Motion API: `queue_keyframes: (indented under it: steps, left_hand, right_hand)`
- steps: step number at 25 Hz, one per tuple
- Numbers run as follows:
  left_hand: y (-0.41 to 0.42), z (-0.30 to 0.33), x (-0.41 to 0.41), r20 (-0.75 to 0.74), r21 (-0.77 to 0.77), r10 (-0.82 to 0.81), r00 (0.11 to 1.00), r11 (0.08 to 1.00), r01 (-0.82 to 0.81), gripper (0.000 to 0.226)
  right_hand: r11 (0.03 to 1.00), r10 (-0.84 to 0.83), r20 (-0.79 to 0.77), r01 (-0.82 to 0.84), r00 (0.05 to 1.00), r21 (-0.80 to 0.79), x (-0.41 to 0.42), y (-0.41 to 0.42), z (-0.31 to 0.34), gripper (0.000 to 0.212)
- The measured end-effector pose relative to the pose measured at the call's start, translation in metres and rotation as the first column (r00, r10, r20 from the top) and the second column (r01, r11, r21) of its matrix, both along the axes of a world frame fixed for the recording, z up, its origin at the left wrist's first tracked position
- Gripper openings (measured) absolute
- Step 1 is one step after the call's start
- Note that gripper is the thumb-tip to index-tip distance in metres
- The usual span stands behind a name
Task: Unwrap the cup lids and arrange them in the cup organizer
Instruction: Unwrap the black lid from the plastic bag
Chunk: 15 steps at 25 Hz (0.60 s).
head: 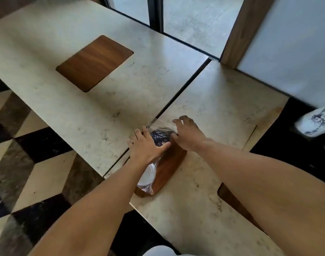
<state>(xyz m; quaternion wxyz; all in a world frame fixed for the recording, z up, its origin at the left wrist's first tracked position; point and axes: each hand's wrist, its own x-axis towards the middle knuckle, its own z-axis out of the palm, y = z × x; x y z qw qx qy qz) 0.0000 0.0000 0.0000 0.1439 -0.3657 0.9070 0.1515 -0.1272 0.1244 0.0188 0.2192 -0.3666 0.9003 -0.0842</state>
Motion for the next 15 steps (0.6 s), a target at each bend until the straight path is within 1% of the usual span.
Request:
queue_keyframes:
  steps: [1,2,5,8,15]
  left_hand:
    - [0.001,-0.003,-0.003,0.018,0.006,0.028,0.999,1.0,-0.028,0.141]
    - [0.002,-0.008,-0.006,0.004,-0.008,0.057,0.998,0.998,-0.057,0.14]
    - [0.006,-0.023,-0.013,0.004,-0.008,0.085,0.996,0.996,-0.085,0.139]
    - [0.006,-0.028,-0.02,0.002,-0.024,0.021,1.0,0.999,-0.021,0.135]
    - [0.003,-0.032,-0.024,-0.107,-0.038,-0.127,0.986,0.992,0.123,0.114]
  right_hand:
    - [1.0,-0.003,0.029,0.004,1.0,-0.027,-0.003,-0.004,-0.005,0.058]
    - [0.998,-0.014,0.065,0.017,0.998,-0.061,-0.007,-0.007,-0.008,0.054]
    - [0.996,-0.013,0.132,0.024,0.991,-0.089,-0.015,-0.014,-0.022,0.046]
    - [0.996,-0.014,0.186,0.029,0.983,-0.08,-0.018,-0.017,-0.028,0.044]
    - [0.991,-0.084,0.215,0.104,0.973,-0.082,-0.019,-0.007,-0.036,0.042]
